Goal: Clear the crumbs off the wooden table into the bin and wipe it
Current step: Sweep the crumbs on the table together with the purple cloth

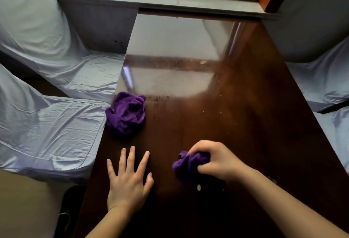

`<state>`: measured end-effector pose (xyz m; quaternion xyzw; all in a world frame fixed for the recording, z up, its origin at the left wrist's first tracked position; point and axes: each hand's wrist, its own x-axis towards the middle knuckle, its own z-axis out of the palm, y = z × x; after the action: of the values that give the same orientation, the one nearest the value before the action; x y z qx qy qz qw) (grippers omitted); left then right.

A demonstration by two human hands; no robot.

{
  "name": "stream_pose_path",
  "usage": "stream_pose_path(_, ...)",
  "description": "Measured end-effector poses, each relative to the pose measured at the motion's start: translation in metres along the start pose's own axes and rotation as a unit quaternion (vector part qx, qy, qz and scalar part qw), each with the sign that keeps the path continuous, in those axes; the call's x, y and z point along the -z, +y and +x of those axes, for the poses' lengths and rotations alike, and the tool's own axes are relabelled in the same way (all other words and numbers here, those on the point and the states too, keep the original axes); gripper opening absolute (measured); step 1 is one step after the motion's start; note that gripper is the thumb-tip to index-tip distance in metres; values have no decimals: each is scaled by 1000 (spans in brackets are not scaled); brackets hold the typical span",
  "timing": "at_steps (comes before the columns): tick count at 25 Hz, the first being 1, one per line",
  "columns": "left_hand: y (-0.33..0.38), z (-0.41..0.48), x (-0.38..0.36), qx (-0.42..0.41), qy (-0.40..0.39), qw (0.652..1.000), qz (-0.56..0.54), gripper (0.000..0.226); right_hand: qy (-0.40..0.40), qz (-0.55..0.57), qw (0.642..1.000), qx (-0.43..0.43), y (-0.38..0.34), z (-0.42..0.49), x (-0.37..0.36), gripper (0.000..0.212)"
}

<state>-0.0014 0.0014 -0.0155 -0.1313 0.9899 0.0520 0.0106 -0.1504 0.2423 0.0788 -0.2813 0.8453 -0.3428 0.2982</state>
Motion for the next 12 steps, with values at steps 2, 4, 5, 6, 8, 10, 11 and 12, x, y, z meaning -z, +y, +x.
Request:
stream_pose_path(2,0,0,0,-2,0,1000,4,66,128,80,988,-35,16,-21,19,42)
stream_pose_path(4,1,-1,1,-2,0,1000,5,66,226,112,963,-97,40,-36,43,40)
stream_pose_path(5,1,-1,1,-1,-1,1000,7,66,250,96,953,-142,50,-40,52,40)
stream_pose_path(6,1,-2,2,0,-2,1000,8,66,257,53,946,-191,58,-42,55,40)
stream_pose_path(8,3,-1,2,3,-4,1000,6,66,242,-70,937,-242,64,-45,44,47)
stream_pose_path(10,3,-2,3,7,-4,1000,3,67,209,-123,952,-188,54,-50,17,51)
stream_pose_path(11,3,-2,4,9,-3,1000,1,67,182,-111,966,-146,45,-52,3,49)
stream_pose_path(12,3,-2,4,9,-2,1000,0,67,157,-83,978,-112,36,-56,-8,46)
